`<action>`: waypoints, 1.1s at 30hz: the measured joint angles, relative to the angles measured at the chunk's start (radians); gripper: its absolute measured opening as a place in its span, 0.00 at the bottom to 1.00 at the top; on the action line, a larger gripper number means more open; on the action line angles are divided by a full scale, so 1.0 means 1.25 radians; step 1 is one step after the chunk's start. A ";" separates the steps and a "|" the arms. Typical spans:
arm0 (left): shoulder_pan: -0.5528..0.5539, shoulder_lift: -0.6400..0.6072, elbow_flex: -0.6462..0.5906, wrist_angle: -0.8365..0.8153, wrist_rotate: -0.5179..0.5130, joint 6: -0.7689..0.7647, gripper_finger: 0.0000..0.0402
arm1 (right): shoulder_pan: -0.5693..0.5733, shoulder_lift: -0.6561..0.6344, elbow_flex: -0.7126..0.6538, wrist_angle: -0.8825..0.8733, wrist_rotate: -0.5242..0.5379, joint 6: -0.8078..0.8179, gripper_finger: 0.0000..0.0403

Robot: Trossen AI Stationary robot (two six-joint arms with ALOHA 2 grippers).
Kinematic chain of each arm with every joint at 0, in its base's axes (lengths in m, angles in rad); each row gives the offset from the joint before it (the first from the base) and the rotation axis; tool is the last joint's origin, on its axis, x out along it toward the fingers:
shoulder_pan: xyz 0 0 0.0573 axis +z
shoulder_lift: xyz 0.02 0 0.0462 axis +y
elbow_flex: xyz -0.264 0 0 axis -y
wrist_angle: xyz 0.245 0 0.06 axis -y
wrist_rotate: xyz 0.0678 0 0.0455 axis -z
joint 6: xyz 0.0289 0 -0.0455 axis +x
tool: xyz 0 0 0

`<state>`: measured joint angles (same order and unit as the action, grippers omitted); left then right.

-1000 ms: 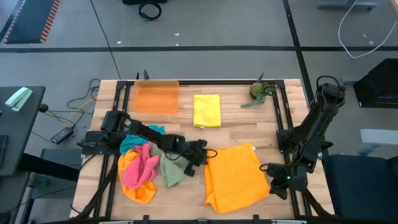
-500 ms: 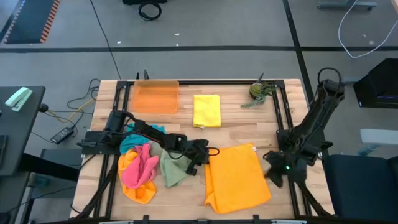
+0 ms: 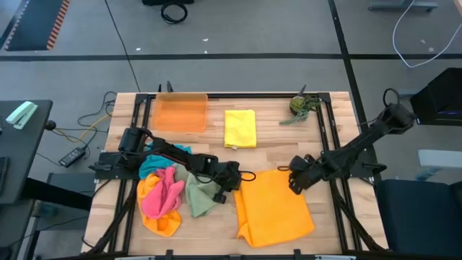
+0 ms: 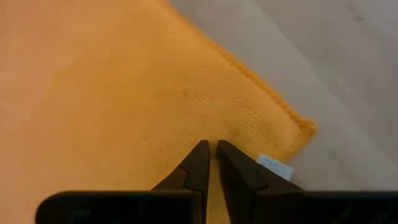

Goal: Fold microfiber towels
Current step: Fold the right orange towel

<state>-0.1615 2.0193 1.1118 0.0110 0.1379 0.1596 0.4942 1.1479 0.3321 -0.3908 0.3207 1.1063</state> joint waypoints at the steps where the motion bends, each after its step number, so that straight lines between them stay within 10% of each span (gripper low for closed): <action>1: 0.002 0.000 0.001 -0.015 0.001 0.000 0.02 | -0.017 0.002 -0.005 0.006 -0.010 -0.002 0.10; 23: 0.144 -0.133 -0.010 -0.248 -0.004 0.003 0.03 | -0.048 -0.057 0.172 -0.465 -0.008 0.026 0.10; 33: 0.069 -0.165 -0.006 -0.348 0.068 -0.057 0.05 | 0.032 -0.033 0.189 -0.062 0.072 -0.098 0.10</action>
<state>-0.0748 1.8129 1.1043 -0.4244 0.2229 0.0888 0.5338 1.1073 0.5687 -0.4680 0.4106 0.9844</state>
